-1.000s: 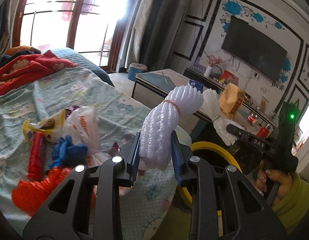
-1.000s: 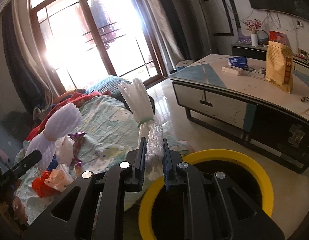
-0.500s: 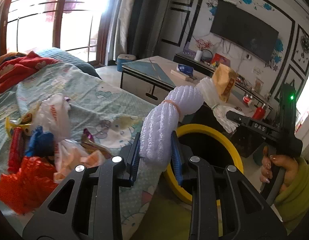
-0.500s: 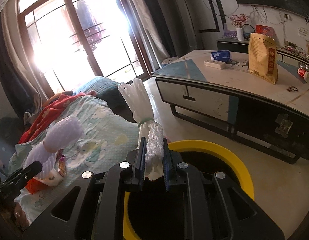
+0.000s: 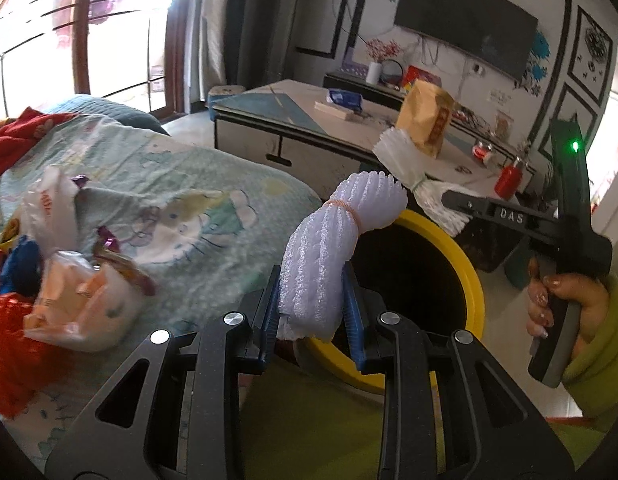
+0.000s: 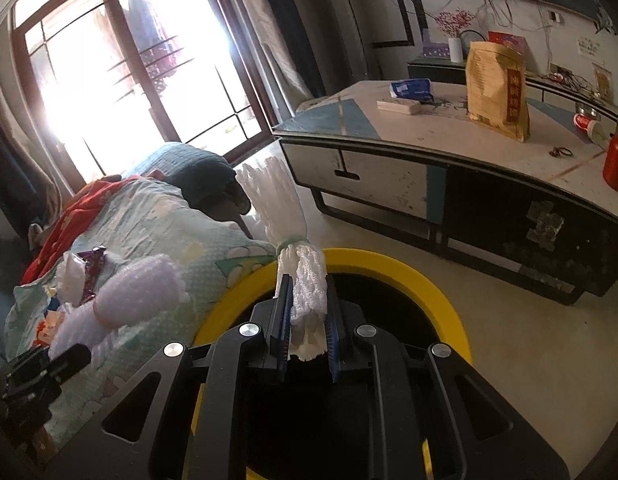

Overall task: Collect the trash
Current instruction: 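Carry the white mesh sleeve in the left tool toward the yellow bin, then open the left tool over the yellow bin to drop the sleeve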

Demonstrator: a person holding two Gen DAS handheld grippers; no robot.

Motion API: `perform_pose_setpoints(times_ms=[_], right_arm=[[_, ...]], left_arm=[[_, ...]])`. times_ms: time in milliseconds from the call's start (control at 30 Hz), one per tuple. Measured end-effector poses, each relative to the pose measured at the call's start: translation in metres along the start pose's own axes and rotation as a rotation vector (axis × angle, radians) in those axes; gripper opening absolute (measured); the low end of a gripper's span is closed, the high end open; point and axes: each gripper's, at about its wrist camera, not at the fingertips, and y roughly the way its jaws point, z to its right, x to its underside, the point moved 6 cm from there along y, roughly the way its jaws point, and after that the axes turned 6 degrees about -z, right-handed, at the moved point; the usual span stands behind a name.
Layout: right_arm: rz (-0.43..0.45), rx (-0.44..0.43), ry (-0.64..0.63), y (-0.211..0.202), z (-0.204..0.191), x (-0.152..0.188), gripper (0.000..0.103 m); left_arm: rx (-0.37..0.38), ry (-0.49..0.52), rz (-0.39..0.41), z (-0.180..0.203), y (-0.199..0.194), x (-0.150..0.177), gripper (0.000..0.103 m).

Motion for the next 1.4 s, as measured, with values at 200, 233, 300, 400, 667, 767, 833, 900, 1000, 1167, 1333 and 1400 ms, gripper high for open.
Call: perform_pose_setpoints(times_ms=[200, 233, 300, 400, 667, 767, 833, 900, 1000, 1167, 1333, 1400], right_arm=[[-0.055, 0.014, 0.039, 0.005, 0.017, 0.012, 0.015], [-0.063, 0.015, 0.043, 0.006, 0.020, 0.014, 0.015], [-0.082, 0.020, 0.054, 0.007, 0.024, 0.018, 0.016], [-0.095, 0.018, 0.063, 0.007, 0.030, 0.021, 0.017], [-0.124, 0.005, 0.097, 0.011, 0.040, 0.027, 0.019], [-0.128, -0.004, 0.101, 0.011, 0.040, 0.027, 0.030], [-0.128, -0.002, 0.101, 0.012, 0.041, 0.027, 0.036], [-0.126, 0.003, 0.108, 0.012, 0.042, 0.027, 0.039], [-0.101, 0.015, 0.116, 0.007, 0.044, 0.023, 0.044], [-0.037, 0.029, 0.102, -0.006, 0.041, 0.014, 0.051], [0.014, 0.022, 0.053, -0.018, 0.025, 0.007, 0.059], [0.029, 0.013, 0.036, -0.022, 0.018, 0.005, 0.062]], left_arm=[[0.010, 0.048, -0.055, 0.018, 0.018, 0.008, 0.022], [0.011, 0.054, -0.065, 0.021, 0.022, 0.009, 0.022], [0.018, 0.065, -0.094, 0.027, 0.031, 0.013, 0.022], [0.021, 0.085, -0.131, 0.035, 0.044, 0.017, 0.022], [0.030, 0.138, -0.200, 0.053, 0.070, 0.023, 0.026], [0.039, 0.142, -0.199, 0.055, 0.073, 0.021, 0.029], [0.045, 0.137, -0.188, 0.056, 0.072, 0.021, 0.039], [0.054, 0.126, -0.174, 0.055, 0.069, 0.019, 0.053], [0.069, 0.102, -0.135, 0.052, 0.061, 0.015, 0.078], [0.082, 0.054, -0.057, 0.045, 0.044, 0.005, 0.091], [0.059, -0.005, 0.020, 0.030, 0.023, -0.004, 0.092], [0.041, -0.031, 0.050, 0.021, 0.013, -0.007, 0.092]])
